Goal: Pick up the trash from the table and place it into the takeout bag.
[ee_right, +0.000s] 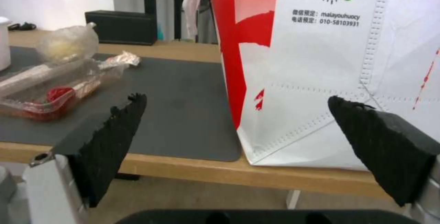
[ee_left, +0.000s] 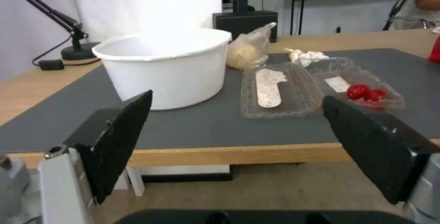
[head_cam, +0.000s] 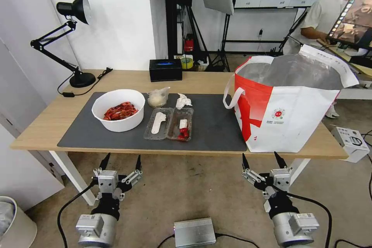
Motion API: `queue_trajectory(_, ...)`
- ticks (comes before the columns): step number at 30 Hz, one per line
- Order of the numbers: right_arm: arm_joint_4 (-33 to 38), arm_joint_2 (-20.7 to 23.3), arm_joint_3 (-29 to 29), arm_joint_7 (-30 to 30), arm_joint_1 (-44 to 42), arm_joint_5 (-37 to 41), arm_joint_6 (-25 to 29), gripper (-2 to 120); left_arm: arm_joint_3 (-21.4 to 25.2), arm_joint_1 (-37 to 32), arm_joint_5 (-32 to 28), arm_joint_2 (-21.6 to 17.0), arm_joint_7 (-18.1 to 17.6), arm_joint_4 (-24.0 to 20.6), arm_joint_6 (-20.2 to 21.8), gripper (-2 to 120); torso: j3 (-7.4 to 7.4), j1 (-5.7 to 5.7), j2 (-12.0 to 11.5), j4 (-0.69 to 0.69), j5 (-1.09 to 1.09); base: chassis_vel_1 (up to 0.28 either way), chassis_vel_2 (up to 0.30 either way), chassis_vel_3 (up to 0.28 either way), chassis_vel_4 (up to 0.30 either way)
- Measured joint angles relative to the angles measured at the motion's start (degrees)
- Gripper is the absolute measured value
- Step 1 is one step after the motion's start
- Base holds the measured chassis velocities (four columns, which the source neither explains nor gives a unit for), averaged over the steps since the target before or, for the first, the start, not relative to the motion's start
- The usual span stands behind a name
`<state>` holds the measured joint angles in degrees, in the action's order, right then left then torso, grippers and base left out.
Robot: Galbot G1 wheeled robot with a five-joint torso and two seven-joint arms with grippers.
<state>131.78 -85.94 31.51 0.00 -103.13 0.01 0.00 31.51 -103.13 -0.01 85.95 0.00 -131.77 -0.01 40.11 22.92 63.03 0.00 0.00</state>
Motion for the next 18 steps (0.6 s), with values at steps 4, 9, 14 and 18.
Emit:
queue_trajectory(4, 0.0, 0.0, 0.0, 0.0, 0.0, 0.0, 0.0, 100, 0.0, 0.0, 0.0, 0.0, 0.0, 0.0, 0.0, 100, 0.0, 0.0, 0.0, 0.0, 0.0, 0.0, 0.0, 0.0, 0.0)
queue_trajectory(9, 0.0, 0.0, 0.0, 0.0, 0.0, 0.0, 0.0, 100, 0.0, 0.0, 0.0, 0.0, 0.0, 0.0, 0.0, 100, 0.0, 0.0, 0.0, 0.0, 0.0, 0.0, 0.0, 0.0, 0.0)
queue_trajectory(14, 0.0, 0.0, 0.0, 0.0, 0.0, 0.0, 0.0, 100, 0.0, 0.0, 0.0, 0.0, 0.0, 0.0, 0.0, 100, 0.0, 0.0, 0.0, 0.0, 0.0, 0.0, 0.0, 0.0, 0.0)
queue_trajectory(18, 0.0, 0.0, 0.0, 0.0, 0.0, 0.0, 0.0, 100, 0.0, 0.0, 0.0, 0.0, 0.0, 0.0, 0.0, 100, 0.0, 0.0, 0.0, 0.0, 0.0, 0.0, 0.0, 0.0, 0.0)
